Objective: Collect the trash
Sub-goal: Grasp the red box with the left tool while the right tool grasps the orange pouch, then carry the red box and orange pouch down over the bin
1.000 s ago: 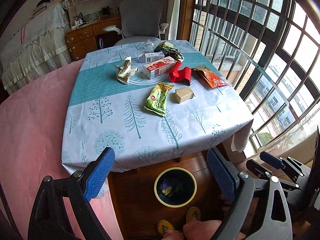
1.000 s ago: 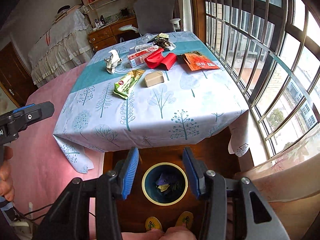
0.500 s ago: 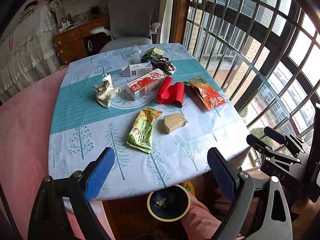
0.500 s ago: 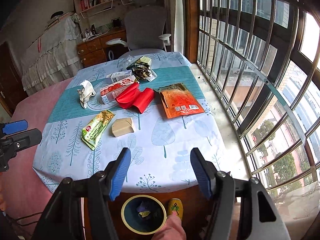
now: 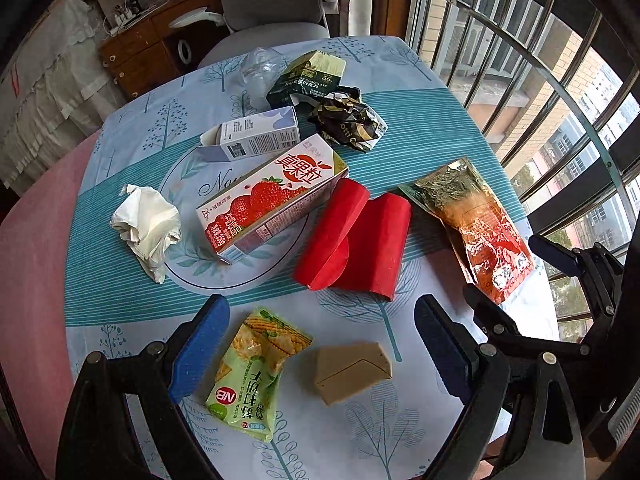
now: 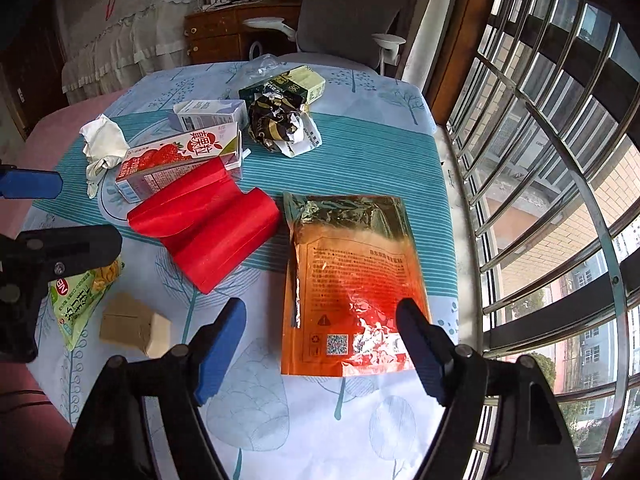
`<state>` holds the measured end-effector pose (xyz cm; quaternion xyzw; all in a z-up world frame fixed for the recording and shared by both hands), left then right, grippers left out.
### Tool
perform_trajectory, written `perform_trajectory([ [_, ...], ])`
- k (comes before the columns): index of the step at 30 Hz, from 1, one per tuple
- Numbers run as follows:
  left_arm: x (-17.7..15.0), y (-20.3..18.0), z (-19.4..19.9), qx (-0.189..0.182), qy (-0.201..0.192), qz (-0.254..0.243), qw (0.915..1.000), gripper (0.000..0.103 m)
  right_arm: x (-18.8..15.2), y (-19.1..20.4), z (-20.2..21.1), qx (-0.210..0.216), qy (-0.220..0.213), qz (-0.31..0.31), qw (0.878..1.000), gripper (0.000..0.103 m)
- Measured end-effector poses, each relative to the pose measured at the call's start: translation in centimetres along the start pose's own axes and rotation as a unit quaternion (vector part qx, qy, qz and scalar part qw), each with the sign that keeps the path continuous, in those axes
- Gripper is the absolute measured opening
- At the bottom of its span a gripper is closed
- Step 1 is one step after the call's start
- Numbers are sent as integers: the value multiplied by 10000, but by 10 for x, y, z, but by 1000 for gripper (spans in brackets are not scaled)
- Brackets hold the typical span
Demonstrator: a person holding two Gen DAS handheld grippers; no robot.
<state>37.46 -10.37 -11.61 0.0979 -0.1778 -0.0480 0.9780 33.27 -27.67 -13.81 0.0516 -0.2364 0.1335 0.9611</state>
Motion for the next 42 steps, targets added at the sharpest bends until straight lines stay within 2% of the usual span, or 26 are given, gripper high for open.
perform_trajectory([
  [8,20,-32,-48,6,461,-167,9988,93,-1,-19,-46,-41,477,265,9985,79],
  [16,17,-46,-81,83,875,-226,9959,92,5,-36,-51,309,592,-86,9977,81],
  [19,16,-50,-87,-14,988,-175,9950,75,6,-37,-52,414,632,-114,9971,80],
  [22,18,-49,-88,-25,995,-102,9950,63,7,-39,-50,466,628,-112,9969,71],
  [24,19,-47,-89,-93,1019,-40,9947,43,13,-45,-51,536,606,-185,9966,60],
  [25,19,-46,-89,-159,1047,12,9944,38,15,-47,-51,581,603,-251,9962,54],
  [26,19,-41,-89,-232,1085,69,9938,30,17,-49,-51,649,615,-350,9954,52],
  [29,18,-36,-87,-360,1096,167,9932,16,20,-56,-51,834,633,-634,9925,44],
  [34,18,-35,-72,-541,956,284,9936,14,22,-65,-48,1133,643,-1050,9859,34],
  [35,18,-33,-66,-567,905,302,9938,13,22,-65,-46,1216,649,-1155,9837,21],
  [36,18,-33,-62,-600,860,318,9940,13,22,-66,-45,1304,658,-1265,9812,15],
  [38,17,-32,-50,-670,762,342,9942,13,22,-63,-37,1450,614,-1444,9769,15],
  [42,15,-27,-25,-820,564,355,9944,13,24,-52,-23,1518,494,-1442,9766,12],
])
Point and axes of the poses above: each gripper's, at about its wrist camera, not at the fingertips, and z roughly against the way its jaws point, y to its left, x to its top, the point moved 8 cm from there along -z, roughly the way its jaws point, and after that the axes turned 10 degrees about x, right-handed, at the moved point
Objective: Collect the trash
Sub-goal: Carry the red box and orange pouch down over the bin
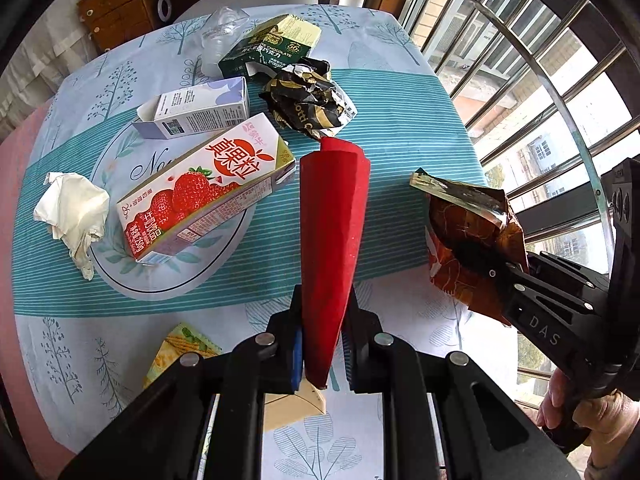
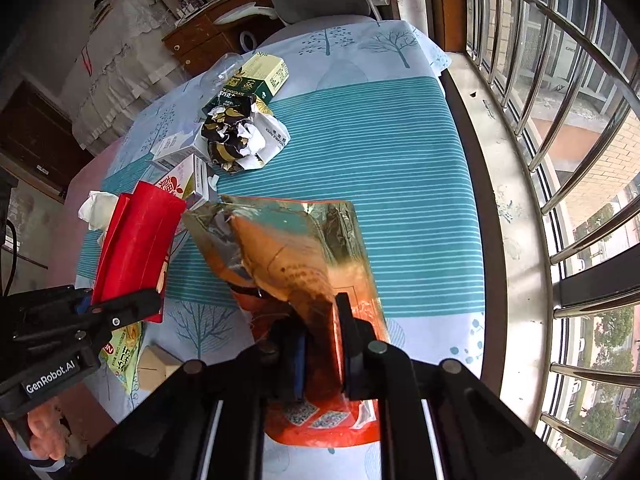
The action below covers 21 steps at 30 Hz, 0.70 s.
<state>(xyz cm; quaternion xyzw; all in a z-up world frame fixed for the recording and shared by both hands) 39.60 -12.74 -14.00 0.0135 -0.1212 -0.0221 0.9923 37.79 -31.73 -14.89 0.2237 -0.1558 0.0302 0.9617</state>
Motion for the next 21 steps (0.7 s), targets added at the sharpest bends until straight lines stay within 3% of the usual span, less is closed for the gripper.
perform_trajectory([
  [11,-51,15,71,-315,-447,-75,9985,13,-32,56,43,47,-409,71,9991,12],
  [21,-137,56,127,-327,-765,-269,9962,13,-100,124,79,74,-837,-96,9964,12],
])
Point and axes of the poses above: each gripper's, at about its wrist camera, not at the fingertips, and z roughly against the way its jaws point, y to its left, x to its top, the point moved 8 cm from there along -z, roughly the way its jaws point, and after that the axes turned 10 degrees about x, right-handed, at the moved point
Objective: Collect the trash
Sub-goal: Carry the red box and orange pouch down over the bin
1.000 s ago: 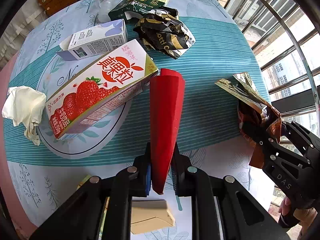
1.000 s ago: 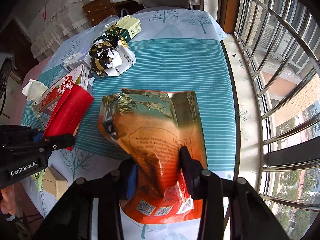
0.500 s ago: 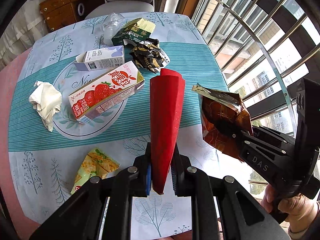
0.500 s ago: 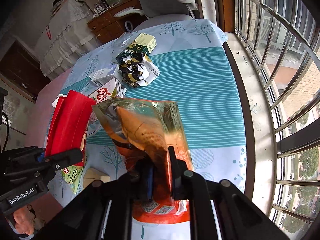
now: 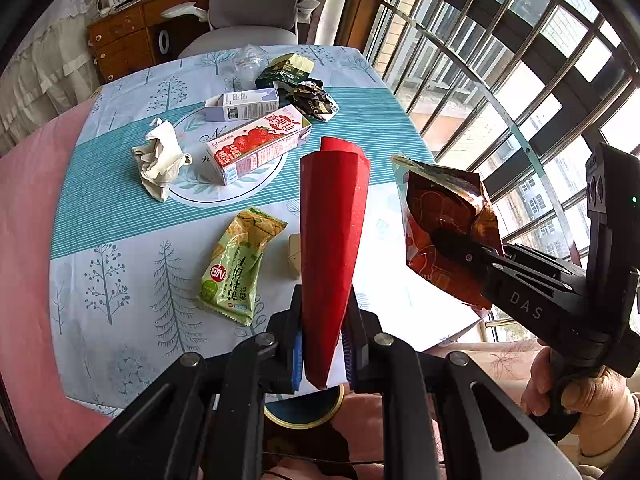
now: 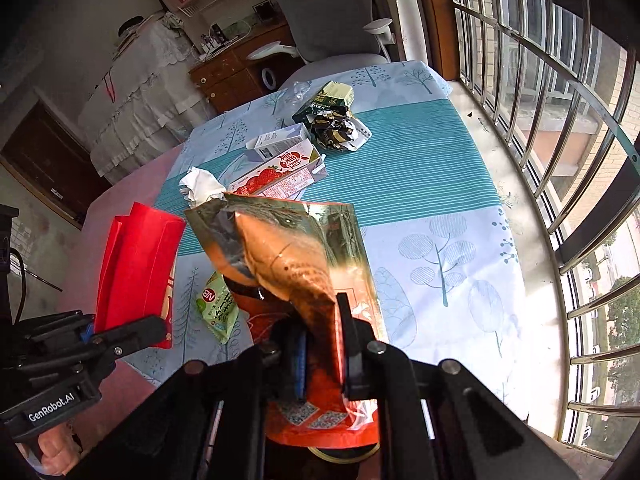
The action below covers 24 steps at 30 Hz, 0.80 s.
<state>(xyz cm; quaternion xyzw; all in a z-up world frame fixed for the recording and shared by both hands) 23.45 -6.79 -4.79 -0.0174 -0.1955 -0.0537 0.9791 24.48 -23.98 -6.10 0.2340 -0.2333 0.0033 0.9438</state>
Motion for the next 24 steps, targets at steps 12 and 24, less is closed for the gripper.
perform_trajectory([
  [12,-115,39,55,116,-384,-312,9987,13,-115,72,28,-147,-250,-200,9994,12],
  [24,-237,49,26,72,448,-336,9984,13,-244,90,7,-259,556,-548,9966,12],
])
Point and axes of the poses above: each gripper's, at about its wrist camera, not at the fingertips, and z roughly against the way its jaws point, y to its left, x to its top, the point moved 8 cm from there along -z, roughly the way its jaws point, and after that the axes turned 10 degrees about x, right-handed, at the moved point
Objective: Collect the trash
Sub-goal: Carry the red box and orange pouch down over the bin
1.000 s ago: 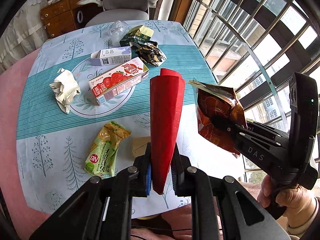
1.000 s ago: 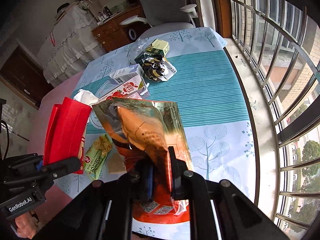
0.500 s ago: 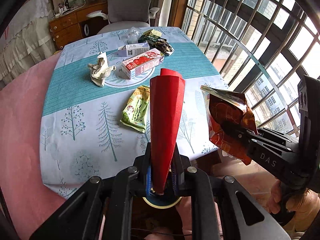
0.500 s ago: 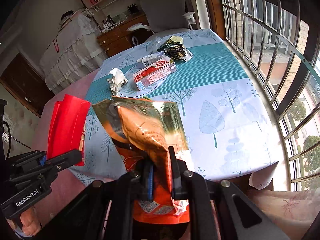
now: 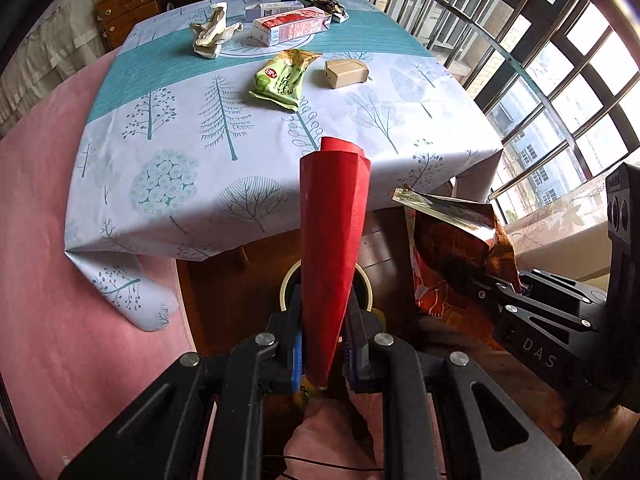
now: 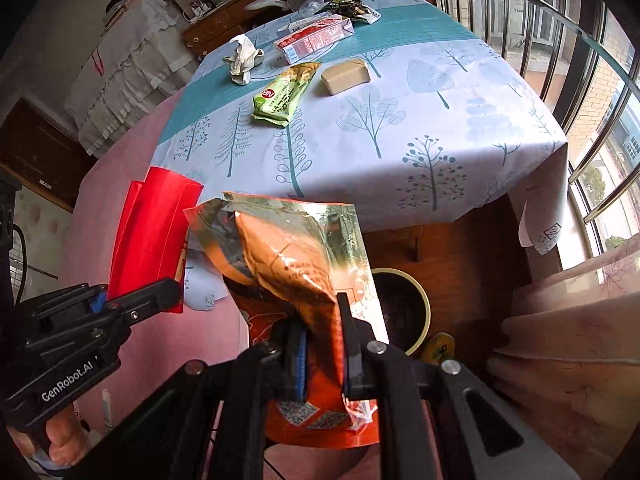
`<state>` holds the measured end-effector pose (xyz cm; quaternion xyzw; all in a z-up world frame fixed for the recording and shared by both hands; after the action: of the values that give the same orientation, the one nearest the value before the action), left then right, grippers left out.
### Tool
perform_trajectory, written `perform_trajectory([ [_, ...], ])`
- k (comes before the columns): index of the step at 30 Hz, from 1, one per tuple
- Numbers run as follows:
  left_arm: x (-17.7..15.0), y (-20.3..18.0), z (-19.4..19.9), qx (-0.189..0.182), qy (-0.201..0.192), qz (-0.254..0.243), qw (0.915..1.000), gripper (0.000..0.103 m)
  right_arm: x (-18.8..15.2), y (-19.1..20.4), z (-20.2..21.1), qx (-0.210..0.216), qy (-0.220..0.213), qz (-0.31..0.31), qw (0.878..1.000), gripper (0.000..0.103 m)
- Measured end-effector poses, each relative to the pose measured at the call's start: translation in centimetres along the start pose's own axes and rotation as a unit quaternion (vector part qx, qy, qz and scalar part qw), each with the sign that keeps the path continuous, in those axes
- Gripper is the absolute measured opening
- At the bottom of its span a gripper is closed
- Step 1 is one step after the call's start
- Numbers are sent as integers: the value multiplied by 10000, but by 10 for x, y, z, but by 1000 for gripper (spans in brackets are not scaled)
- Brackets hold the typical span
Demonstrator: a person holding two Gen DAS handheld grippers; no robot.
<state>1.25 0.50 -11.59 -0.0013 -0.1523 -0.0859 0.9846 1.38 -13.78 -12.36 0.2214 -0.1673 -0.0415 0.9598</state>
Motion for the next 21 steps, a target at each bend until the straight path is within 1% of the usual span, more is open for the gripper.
perform_trajectory([
  [4,-23,-9,-29,25,281,31,9996,13,-22,-12,-19,-24,262,-145,9995,12],
  [8,-42,-20,-74,117,570,60,9983,13,-37,-34,-48,-114,457,-221,9986,12],
  [13,-59,-29,-146,205,899,268,9954,13,-56,-75,-105,-115,706,-388,9967,12],
  [18,-71,-39,-218,241,1116,463,9924,13,-72,-117,-164,-155,869,-533,9947,12],
  [21,-81,-45,-258,243,1215,485,9911,13,-81,-143,-195,-171,923,-692,9932,12],
])
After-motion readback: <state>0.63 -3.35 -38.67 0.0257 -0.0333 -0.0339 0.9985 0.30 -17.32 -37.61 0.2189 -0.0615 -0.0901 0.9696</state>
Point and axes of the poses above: each gripper's, at about its wrist camera, not at the fingertips, and z roughly against the way its jaws point, y to its left, x to its top, the point moved 8 cm from there along -z, roughly the way its jaws point, and after that the axes turned 10 degrees about x, right-handed, at the moved point
